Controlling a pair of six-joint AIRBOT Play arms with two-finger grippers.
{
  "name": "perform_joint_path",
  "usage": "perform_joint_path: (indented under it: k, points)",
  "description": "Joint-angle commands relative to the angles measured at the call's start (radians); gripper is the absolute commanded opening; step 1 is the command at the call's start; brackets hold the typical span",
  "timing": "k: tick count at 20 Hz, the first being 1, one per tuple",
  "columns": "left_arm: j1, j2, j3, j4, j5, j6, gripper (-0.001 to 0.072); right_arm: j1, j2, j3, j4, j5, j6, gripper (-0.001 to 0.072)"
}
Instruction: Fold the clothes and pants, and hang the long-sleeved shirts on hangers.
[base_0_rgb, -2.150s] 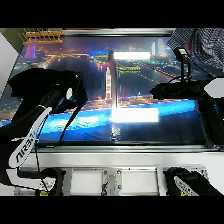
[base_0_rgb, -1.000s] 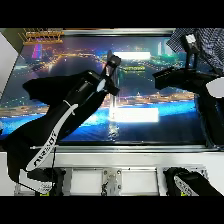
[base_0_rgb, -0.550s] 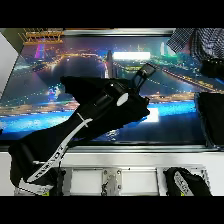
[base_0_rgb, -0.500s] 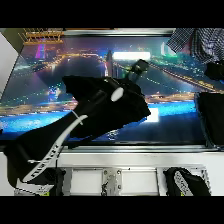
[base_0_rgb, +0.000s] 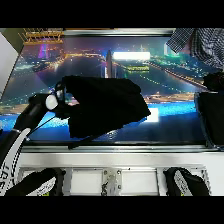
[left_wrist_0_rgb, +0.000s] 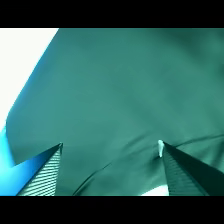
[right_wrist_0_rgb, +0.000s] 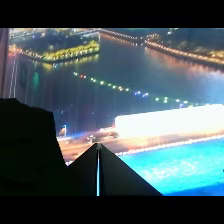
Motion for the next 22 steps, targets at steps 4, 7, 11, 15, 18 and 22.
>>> perform_joint_path:
  k: [4,7,11,15,18,22]
  points:
    - [0.24,0.11,-0.355,-0.25,0.063,0.137,0.0653,-0.001,0.001,-0.062,0.069,0.014,0.0,0.0027]
    - [0.249,0.11,-0.389,-0.257,0.095,0.151,0.0653,-0.001,0.001,-0.064,0.069,0.014,0.0,0.0026]
    - [0.215,0.11,-0.391,-0.256,0.114,0.167,0.0653,-0.001,0.001,-0.064,0.069,0.015,0.0,0.0026]
    - [0.128,0.109,-0.391,-0.256,0.171,0.168,0.0652,-0.001,0.001,-0.064,0.069,0.016,0.0,0.0026]
    - [0.087,0.047,-0.367,-0.258,0.18,0.167,0.0471,-0.001,0.0,-0.066,0.069,0.024,0.0,0.0027]
    - [0.069,-0.024,-0.263,-0.239,0.146,0.169,0.0005,-0.001,0.0,-0.111,0.067,0.068,0.001,0.0027]
